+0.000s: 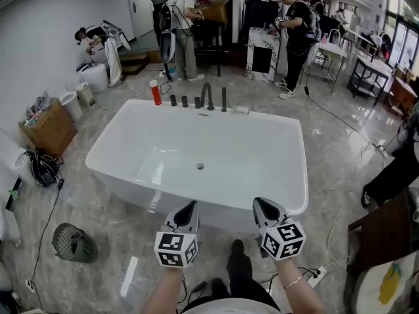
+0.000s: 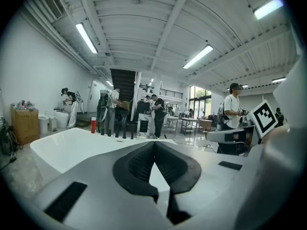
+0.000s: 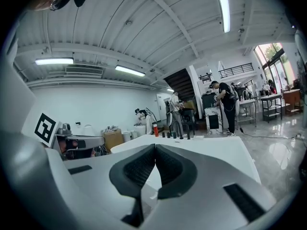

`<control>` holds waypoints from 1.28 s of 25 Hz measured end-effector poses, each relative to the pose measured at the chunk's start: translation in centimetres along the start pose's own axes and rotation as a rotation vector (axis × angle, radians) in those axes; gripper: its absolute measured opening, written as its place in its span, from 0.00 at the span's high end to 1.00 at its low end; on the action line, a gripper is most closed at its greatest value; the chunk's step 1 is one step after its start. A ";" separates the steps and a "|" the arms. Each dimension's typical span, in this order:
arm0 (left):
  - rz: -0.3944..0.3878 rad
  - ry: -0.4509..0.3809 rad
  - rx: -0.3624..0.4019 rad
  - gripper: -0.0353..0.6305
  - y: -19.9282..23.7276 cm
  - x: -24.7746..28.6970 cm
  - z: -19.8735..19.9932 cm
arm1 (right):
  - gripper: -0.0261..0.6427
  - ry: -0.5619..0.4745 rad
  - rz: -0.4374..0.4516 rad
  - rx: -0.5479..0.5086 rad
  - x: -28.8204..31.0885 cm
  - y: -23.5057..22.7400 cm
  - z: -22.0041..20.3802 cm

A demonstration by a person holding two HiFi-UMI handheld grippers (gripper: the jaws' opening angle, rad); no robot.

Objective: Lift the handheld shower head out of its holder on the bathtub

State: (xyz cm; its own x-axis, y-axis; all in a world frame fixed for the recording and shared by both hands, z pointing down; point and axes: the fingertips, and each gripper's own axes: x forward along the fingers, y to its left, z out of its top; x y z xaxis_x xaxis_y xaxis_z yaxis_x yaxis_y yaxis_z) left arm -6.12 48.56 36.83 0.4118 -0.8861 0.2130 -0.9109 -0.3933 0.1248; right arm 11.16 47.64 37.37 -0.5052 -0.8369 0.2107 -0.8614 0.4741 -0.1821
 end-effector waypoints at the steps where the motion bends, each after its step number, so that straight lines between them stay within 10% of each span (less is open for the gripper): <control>1: 0.004 0.003 -0.001 0.92 0.6 1.0 0.2 | 0.95 0.001 0.004 0.001 1.1 -0.5 0.3; 21: 0.105 0.058 -0.036 0.92 8.0 35.4 5.1 | 0.95 0.064 0.082 0.015 29.0 -24.6 7.7; 32: 0.121 0.079 -0.031 0.92 10.3 45.3 7.8 | 0.95 0.080 0.133 0.021 37.8 -29.8 10.4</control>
State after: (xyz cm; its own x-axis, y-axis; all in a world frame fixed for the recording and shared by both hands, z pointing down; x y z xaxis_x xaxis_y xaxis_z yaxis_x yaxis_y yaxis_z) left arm 2.94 2.45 40.16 0.3007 -0.9039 0.3042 -0.9533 -0.2756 0.1235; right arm 18.32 -1.01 40.78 -0.6182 -0.7420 0.2595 -0.7857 0.5729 -0.2335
